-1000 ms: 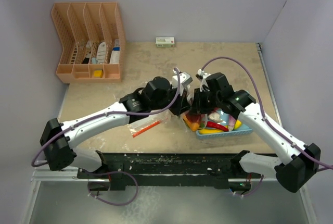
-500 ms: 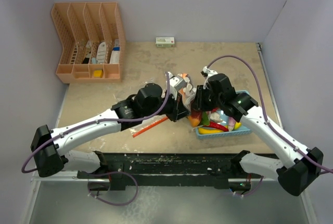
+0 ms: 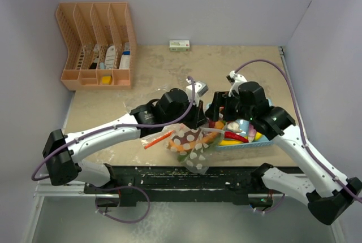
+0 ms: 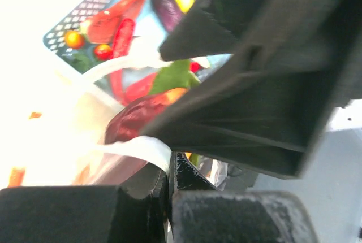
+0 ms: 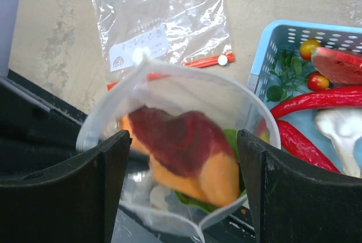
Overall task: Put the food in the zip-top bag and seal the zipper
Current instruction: Place the fake bread in the zipper food storage bag.
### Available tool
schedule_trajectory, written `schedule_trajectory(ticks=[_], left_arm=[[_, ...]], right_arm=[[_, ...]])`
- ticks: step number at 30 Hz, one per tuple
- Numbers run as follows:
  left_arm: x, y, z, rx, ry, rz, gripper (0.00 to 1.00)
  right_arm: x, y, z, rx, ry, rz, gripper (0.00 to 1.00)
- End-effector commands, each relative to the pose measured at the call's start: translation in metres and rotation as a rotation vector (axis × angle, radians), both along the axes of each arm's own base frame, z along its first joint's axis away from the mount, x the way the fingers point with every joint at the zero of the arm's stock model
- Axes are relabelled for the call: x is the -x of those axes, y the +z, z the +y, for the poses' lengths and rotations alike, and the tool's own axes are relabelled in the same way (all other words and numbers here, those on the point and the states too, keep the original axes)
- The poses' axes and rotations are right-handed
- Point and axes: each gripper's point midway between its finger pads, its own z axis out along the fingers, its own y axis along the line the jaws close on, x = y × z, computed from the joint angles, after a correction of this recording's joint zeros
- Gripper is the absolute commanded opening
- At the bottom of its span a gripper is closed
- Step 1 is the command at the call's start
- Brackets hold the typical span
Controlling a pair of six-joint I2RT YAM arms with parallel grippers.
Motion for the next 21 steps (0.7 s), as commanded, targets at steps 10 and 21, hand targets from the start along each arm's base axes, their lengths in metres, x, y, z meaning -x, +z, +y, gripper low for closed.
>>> schedule_trajectory(ticks=[10, 21], left_arm=[[-0.029, 0.098, 0.089, 0.055, 0.367, -0.225, 0.0], [-0.019, 0.122, 0.12, 0.041, 0.353, -0.338, 0.0]], right_arm=[[0.009, 0.026, -0.073, 0.098, -0.38, -0.007, 0.7], [-0.008, -0.079, -0.1, 0.341, -0.574, 0.278, 0.61]])
